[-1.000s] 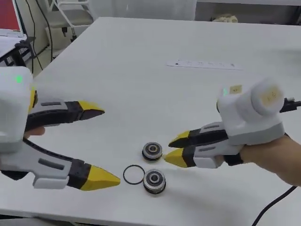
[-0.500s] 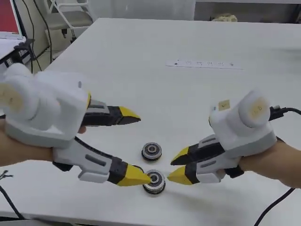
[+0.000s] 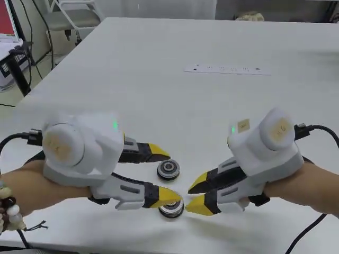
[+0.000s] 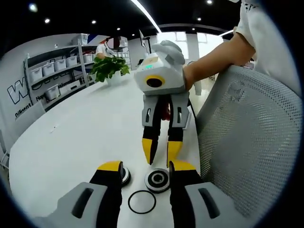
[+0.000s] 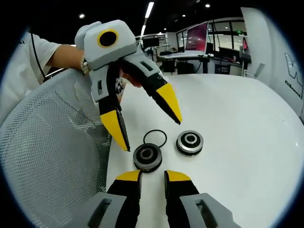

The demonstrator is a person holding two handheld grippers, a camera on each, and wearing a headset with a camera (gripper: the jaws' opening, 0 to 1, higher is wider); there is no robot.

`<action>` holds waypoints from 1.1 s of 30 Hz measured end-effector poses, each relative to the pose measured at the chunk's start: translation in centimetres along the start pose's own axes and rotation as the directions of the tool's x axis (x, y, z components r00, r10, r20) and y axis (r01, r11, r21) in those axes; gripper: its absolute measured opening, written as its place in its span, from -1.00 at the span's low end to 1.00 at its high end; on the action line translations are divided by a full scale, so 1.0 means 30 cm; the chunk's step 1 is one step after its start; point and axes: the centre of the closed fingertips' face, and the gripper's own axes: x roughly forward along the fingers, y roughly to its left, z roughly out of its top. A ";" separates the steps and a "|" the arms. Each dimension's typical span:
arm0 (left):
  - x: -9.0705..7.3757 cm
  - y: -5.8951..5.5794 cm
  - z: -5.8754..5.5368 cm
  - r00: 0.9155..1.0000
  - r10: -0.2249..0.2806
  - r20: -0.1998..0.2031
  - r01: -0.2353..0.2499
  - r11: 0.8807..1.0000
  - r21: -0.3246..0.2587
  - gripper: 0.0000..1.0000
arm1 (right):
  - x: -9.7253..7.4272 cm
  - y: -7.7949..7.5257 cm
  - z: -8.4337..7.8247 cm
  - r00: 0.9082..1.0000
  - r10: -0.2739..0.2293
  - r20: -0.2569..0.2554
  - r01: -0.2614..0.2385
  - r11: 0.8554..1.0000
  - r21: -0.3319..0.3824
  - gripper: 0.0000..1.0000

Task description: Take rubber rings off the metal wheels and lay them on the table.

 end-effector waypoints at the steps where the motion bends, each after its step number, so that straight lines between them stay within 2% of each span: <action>1: 0.004 -0.003 -0.018 1.000 -0.008 -0.013 0.008 1.000 0.001 -0.36 | 0.002 0.001 0.000 1.000 0.002 0.000 -0.002 1.000 0.001 -0.68; 4: 0.010 -0.013 -0.056 0.999 -0.025 -0.046 0.025 1.000 0.002 -0.43 | 0.006 0.009 -0.002 1.000 0.008 -0.003 -0.008 1.000 -0.001 -0.68; 7: 0.014 -0.014 -0.060 0.999 -0.026 -0.034 0.025 0.999 -0.039 -0.47 | 0.013 0.014 -0.004 1.000 0.017 -0.006 -0.017 1.000 -0.001 -0.69; 9: 0.018 -0.017 -0.064 0.999 -0.027 -0.036 0.025 0.999 -0.044 -0.55 | 0.018 0.014 -0.007 1.000 0.018 -0.009 -0.018 1.000 0.000 -0.68; 11: 0.023 -0.024 -0.072 0.998 -0.032 -0.047 0.031 0.999 -0.021 -0.62 | 0.019 0.015 -0.008 1.000 0.019 -0.009 -0.019 1.000 0.000 -0.68; 14: 0.027 -0.029 -0.078 0.998 -0.040 -0.050 0.038 0.999 -0.036 -0.65 | 0.022 0.015 -0.008 1.000 0.019 -0.006 -0.019 1.000 0.006 -0.68; 17: 0.036 -0.039 -0.097 0.996 -0.050 -0.073 0.048 0.998 -0.032 -0.69 | 0.025 0.012 -0.007 1.000 0.016 0.000 -0.016 1.000 0.013 -0.68; 23: 0.034 -0.044 -0.098 0.996 -0.056 -0.073 0.056 0.998 -0.005 -0.78 | 0.035 0.016 -0.013 1.000 0.017 -0.003 -0.017 1.000 0.010 -0.67; 27: 0.037 -0.051 -0.097 0.995 -0.067 -0.068 0.067 0.998 -0.002 -0.85 | 0.042 0.014 -0.004 1.000 0.016 0.013 -0.017 1.000 0.013 -0.65; 33: 0.037 -0.050 -0.097 0.996 -0.068 -0.060 0.068 0.998 -0.002 -0.86 | 0.041 0.011 -0.008 1.000 0.011 0.008 -0.011 1.000 -0.009 -0.77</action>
